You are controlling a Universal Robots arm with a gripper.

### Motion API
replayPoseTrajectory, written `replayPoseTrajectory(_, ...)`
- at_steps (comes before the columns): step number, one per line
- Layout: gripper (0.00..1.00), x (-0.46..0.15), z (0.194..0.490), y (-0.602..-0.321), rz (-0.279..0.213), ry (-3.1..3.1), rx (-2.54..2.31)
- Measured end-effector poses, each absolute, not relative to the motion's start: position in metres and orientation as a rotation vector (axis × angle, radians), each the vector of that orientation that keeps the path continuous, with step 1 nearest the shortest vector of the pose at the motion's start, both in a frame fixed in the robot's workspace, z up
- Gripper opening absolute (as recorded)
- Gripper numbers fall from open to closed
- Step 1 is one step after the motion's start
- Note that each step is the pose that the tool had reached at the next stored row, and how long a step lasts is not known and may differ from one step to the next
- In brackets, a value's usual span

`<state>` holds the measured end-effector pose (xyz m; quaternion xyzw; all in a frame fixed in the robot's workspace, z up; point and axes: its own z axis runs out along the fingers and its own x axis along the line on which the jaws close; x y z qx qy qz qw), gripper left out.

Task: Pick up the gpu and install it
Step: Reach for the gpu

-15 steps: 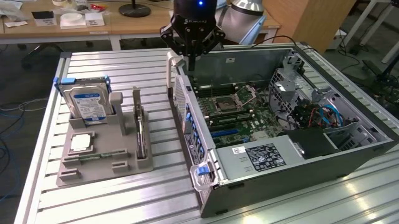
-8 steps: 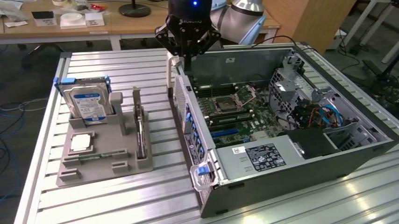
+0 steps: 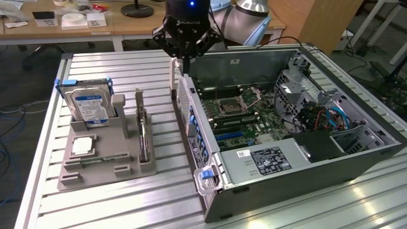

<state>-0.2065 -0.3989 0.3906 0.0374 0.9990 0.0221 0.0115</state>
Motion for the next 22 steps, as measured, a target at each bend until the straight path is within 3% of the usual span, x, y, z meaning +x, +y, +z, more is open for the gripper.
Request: replayPoseTrajectory(22,0.10,-0.229,0.389,-0.399,0.069,3.120,0.117)
